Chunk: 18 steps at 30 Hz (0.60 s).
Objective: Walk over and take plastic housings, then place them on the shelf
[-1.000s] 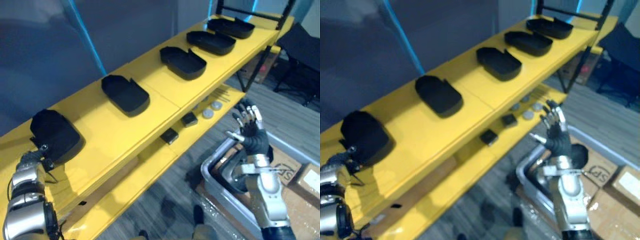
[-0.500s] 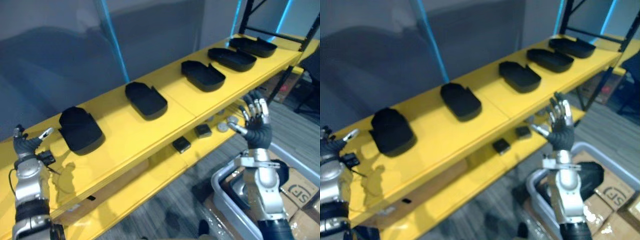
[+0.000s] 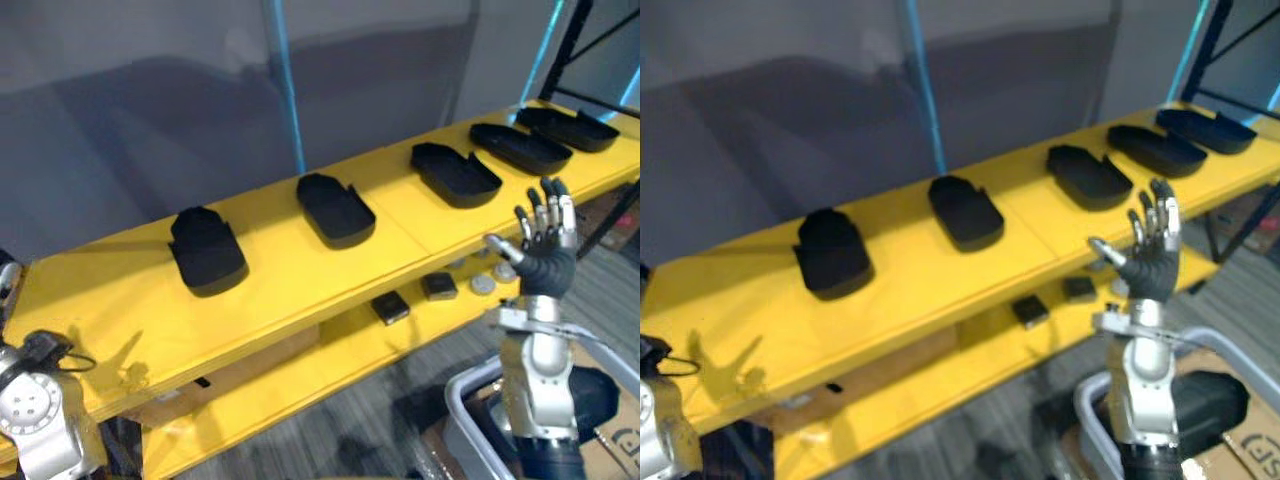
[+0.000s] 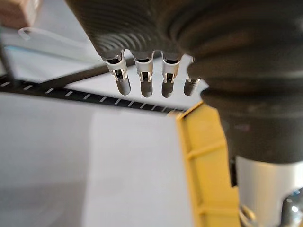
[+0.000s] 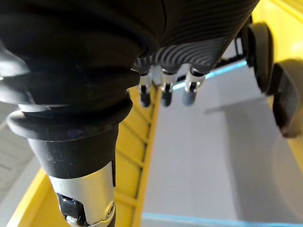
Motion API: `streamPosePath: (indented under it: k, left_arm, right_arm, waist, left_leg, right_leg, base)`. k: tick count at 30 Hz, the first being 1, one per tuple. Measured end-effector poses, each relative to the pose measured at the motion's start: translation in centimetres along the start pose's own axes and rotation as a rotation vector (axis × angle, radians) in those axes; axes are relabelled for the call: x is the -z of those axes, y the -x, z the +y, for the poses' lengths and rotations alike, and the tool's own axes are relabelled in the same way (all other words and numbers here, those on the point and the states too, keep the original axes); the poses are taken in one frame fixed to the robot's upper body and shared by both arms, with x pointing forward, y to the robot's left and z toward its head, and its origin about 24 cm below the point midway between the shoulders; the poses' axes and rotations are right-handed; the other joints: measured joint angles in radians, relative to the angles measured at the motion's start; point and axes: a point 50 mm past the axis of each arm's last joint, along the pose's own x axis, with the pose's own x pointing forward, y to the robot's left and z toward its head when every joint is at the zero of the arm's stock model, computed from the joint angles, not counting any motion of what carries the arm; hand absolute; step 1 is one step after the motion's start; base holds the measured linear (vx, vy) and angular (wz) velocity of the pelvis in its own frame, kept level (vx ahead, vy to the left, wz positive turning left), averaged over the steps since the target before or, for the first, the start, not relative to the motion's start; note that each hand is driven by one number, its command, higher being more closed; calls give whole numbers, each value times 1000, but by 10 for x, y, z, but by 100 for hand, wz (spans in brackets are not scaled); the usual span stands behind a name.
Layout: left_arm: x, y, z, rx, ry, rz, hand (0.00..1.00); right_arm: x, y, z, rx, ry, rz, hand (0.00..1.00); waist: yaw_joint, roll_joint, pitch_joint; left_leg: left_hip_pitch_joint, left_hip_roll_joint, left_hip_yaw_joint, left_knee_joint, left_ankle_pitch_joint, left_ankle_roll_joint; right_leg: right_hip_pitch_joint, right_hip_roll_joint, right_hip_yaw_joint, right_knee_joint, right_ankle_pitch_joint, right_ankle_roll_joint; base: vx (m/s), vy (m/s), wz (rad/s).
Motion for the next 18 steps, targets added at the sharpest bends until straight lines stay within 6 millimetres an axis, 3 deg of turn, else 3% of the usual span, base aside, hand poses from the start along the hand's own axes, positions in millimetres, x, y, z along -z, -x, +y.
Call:
streamPosePath:
  k: [5, 12, 18]
  left_arm:
    - [-3, 13, 7, -38, 16, -16, 0]
    - [-30, 25, 12, -44, 6, -133, 0]
    - [-45, 32, 10, -10, 27, -191, 0]
  right_arm:
    - [-1, 0, -2, -9, 2, -1, 0]
    - [4, 5, 0, 26, -24, 14, 0]
    - [7, 13, 0, 56, -40, 37, 0]
  waist:
    - [8, -5, -7]
    - [25, -15, -10]
    - [30, -40, 5]
  left_leg:
    - [-2, 2, -1, -2, 0, 5]
    - [3, -5, 1, -15, 5, 0]
    - [2, -6, 1, -20, 3, 2]
  right_leg:
    - [16, -5, -24, 0, -16, -1]
    - [16, -12, -29, 8, -17, 15]
    - [15, -13, -29, 8, -20, 16]
  base:
    - [12, -1, 14]
    - [57, 8, 3]
    - [32, 4, 2]
